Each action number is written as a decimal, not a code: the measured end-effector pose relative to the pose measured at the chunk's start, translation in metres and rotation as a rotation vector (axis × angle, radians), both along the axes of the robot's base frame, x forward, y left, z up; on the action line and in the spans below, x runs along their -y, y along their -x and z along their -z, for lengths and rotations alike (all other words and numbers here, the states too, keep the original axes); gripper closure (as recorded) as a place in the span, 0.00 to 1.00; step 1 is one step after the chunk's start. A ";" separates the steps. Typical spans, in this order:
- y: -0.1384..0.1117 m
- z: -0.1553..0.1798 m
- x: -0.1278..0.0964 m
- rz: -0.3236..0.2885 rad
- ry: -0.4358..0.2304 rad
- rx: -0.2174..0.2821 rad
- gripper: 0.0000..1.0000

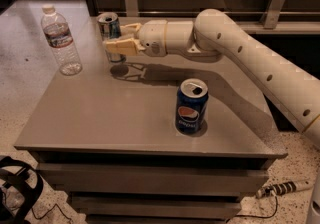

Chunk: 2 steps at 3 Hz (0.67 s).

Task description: Move redbull can near water bottle

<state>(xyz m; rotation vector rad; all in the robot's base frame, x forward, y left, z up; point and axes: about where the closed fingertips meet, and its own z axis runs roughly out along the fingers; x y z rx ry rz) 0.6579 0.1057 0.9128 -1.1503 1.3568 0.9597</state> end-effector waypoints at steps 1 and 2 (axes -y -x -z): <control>0.000 0.008 -0.021 -0.039 -0.029 -0.001 1.00; 0.003 0.016 -0.037 -0.063 -0.040 -0.001 1.00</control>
Offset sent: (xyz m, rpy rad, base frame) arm -0.0047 0.0529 -0.0291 0.0506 0.0019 0.0826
